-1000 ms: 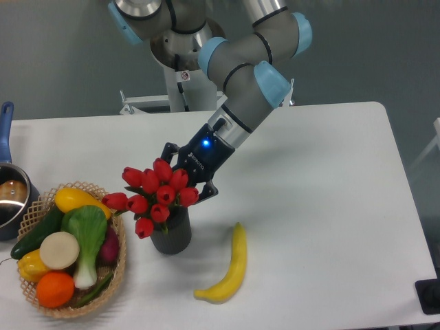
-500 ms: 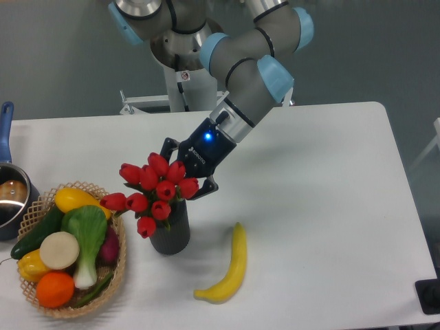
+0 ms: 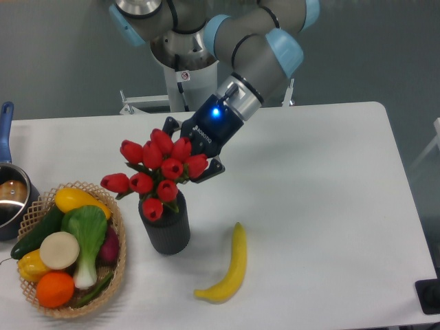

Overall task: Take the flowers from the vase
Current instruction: 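Lift the tulip bunch upward out of the black vase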

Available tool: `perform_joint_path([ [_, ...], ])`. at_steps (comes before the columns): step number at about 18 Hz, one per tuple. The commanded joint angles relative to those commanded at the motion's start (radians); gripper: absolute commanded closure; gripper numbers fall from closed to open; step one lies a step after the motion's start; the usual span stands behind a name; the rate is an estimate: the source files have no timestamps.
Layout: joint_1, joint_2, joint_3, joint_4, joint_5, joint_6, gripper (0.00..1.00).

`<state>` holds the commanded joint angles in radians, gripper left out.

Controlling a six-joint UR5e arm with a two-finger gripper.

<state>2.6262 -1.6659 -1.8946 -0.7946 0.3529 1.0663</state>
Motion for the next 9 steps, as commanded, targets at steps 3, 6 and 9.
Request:
perform_joint_path([
  [3, 0.015, 0.012, 0.037, 0.0, -0.003, -0.072, 0.6],
  [6, 0.041, 0.017, 0.086, -0.002, -0.002, -0.161, 0.6],
  [9, 0.069, 0.02, 0.126, -0.002, -0.002, -0.242, 0.6],
])
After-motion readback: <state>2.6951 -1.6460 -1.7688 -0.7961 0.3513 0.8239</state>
